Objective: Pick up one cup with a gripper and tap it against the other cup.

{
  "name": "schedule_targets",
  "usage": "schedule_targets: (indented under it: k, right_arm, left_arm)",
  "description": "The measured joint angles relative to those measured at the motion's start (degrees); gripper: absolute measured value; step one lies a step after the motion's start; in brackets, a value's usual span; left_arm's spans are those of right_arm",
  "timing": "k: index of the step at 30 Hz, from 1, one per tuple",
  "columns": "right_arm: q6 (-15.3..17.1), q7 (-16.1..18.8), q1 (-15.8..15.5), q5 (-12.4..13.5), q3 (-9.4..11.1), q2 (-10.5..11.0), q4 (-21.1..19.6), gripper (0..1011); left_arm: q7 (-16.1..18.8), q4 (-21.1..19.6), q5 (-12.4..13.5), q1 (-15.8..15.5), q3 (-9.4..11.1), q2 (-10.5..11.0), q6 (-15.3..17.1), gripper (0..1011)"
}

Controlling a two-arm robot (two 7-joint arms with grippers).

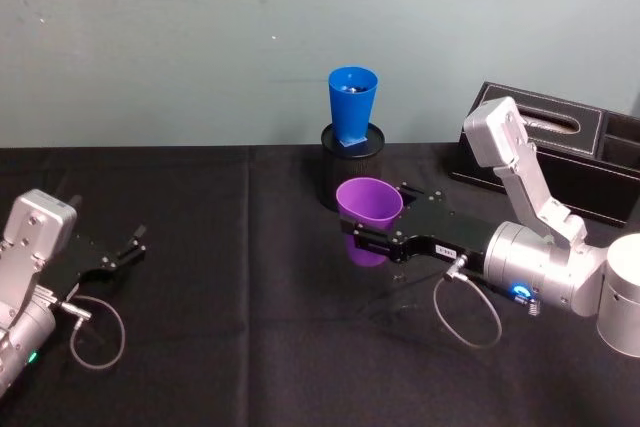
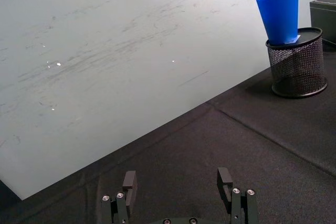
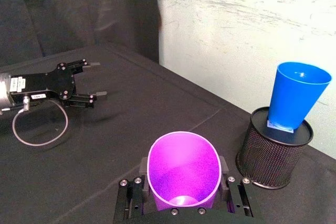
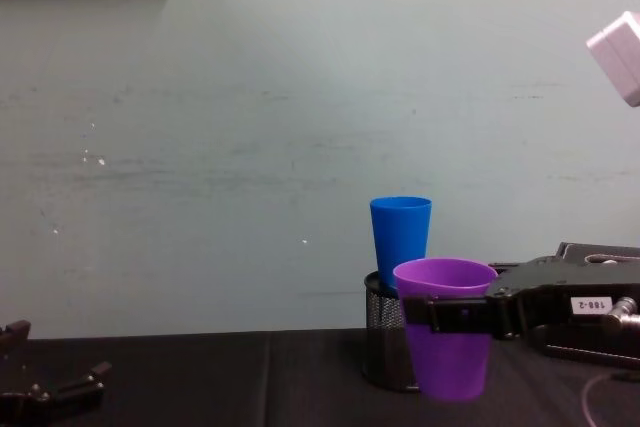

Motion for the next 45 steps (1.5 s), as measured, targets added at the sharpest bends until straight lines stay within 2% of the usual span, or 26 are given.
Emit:
schedule_targets:
  k: [45]
  right_arm:
    - [-0.01,0.13,-0.04,0.02,0.1,-0.07,0.03,718]
  left_arm:
    - [0.0,0.0,0.0,0.0,0.0,0.0,0.0,1000]
